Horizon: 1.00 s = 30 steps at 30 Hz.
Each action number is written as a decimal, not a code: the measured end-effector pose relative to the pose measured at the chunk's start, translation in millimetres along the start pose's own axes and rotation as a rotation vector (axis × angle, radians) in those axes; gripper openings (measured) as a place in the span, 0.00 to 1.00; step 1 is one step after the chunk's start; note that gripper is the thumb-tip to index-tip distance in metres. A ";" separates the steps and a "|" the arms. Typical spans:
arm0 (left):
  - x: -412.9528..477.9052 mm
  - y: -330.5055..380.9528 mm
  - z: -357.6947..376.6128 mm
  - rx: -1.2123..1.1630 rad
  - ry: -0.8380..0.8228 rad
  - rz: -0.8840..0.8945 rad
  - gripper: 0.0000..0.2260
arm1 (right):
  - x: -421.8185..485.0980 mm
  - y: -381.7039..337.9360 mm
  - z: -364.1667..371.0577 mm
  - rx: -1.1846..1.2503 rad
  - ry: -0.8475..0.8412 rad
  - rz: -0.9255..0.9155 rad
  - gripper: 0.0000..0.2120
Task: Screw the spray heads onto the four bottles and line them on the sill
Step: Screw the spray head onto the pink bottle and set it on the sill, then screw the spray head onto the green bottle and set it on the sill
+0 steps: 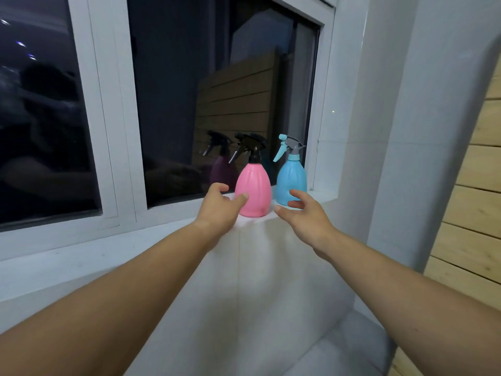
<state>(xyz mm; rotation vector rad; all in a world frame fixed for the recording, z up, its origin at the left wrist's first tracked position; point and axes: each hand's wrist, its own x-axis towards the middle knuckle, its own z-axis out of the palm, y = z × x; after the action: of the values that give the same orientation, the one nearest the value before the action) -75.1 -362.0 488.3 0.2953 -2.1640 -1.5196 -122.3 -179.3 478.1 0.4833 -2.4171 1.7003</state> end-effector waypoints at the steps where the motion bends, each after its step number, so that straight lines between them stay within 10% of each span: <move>1: -11.3 -0.8 2.6 -0.010 -0.007 0.009 0.24 | -10.9 4.2 -5.7 -0.005 0.002 0.008 0.32; 14: -161.5 -140.5 110.6 -0.095 -0.529 -0.287 0.05 | -165.8 176.2 -47.5 0.039 -0.053 0.369 0.09; 30: -238.6 -348.9 211.4 0.409 -0.660 -0.629 0.32 | -230.0 413.1 -2.4 -0.140 -0.122 0.787 0.16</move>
<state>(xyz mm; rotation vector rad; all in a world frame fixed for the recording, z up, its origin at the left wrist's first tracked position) -6.7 -210.0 46.0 0.7548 -3.1293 -1.6212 -48.4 -9.9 42.9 -0.4712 -3.0233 1.7328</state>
